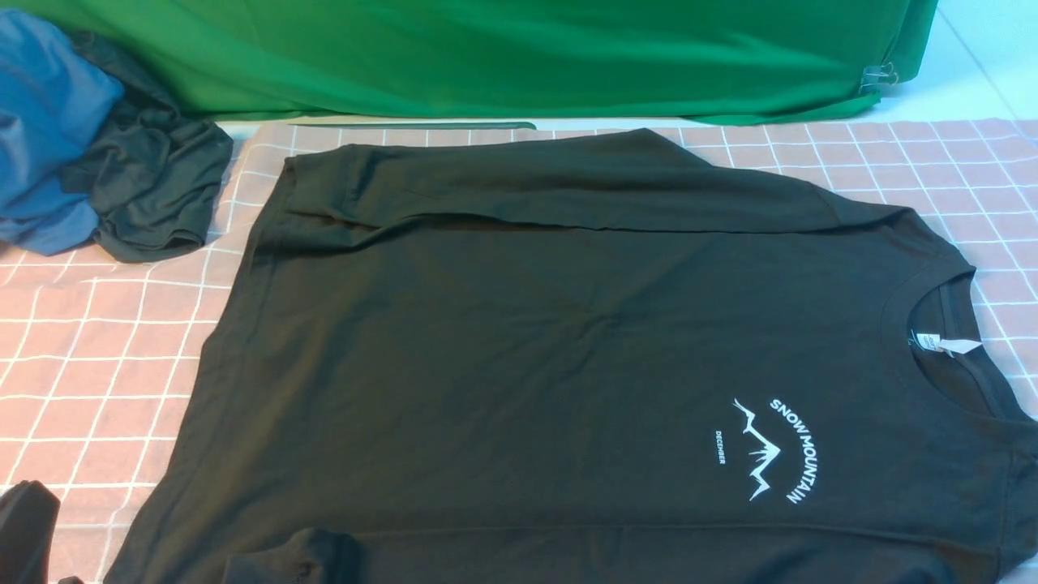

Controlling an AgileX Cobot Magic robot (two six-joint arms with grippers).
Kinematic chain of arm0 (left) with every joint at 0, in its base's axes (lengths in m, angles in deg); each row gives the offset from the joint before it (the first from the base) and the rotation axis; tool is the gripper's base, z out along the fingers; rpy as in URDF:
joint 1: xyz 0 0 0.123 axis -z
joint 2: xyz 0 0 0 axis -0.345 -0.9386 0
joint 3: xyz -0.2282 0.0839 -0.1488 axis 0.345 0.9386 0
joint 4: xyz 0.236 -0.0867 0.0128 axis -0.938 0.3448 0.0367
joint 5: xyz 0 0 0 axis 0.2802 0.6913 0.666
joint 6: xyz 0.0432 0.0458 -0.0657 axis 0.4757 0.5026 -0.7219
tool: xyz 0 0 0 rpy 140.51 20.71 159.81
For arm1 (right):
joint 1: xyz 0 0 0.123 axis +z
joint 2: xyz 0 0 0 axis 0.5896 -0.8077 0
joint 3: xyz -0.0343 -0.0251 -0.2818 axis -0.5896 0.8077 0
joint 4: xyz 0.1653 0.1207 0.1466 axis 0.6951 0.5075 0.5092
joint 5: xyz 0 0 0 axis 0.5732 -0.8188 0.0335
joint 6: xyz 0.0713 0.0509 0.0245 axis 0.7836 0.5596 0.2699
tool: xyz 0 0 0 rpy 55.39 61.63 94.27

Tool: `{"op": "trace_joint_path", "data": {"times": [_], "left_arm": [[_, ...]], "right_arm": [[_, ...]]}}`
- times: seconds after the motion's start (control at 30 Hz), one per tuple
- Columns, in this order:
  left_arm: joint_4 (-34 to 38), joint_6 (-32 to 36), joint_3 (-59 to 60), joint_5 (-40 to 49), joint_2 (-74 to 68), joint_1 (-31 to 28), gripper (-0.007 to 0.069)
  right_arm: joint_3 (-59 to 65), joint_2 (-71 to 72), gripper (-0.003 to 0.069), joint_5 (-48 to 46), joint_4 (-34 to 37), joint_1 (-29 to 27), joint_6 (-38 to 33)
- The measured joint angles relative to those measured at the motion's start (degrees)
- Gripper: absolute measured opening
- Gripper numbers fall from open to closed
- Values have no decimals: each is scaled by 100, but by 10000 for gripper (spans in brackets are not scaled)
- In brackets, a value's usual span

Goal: Fold a long-sleeved shirt over a pink coffee tablecloth.
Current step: 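Grasp the left edge of the dark T-shirt lying flat on the table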

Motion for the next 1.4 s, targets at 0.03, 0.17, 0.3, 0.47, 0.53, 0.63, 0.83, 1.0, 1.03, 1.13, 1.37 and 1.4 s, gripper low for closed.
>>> {"op": "trace_joint_path", "data": {"times": [0.03, 0.17, 0.3, 0.47, 0.53, 0.63, 0.83, 1.0, 1.03, 1.13, 1.37, 1.4], "left_arm": [[0, 0, 0, 0, 0, 0, 15], [0, 0, 0, 0, 0, 0, 15], [0, 0, 0, 0, 0, 0, 15], [0, 0, 0, -9, 0, 0, 15], [19, 0, 0, -32, 0, 0, 15], [508, -41, 0, -198, 0, 0, 15], [2655, -206, 0, -1749, 0, 0, 15], [3032, -1526, 0, -3792, 0, 0, 15], [2825, -1896, -36, -4009, 0, 0, 15], [1603, -2812, -780, -3581, -271, 0, 15], [90, -2764, -3801, 364, -2967, 0, 15], [168, -2495, -4149, 1073, -3389, 0, 15]], "right_arm": [[0, 0, 248, 0, 0, 0, 0], [0, 0, 248, 0, 0, 0, 0], [0, 0, 248, 0, 0, 0, 0], [0, 0, 248, 5, 0, 0, 0], [0, 0, 248, 5, 38, 0, 0], [0, 0, 248, 193, 361, 0, 280], [0, 0, 248, 1625, 1359, 0, 2100], [0, 0, 246, 2151, 1398, 0, 2296], [0, 0, 245, 2252, 1400, 0, 2317], [-31, 0, 216, 2790, 1407, 0, 2673], [-2414, -1161, 41, 391, 1008, 311, 1673], [-2835, -1475, 40, -83, 973, 409, 1258]]}}
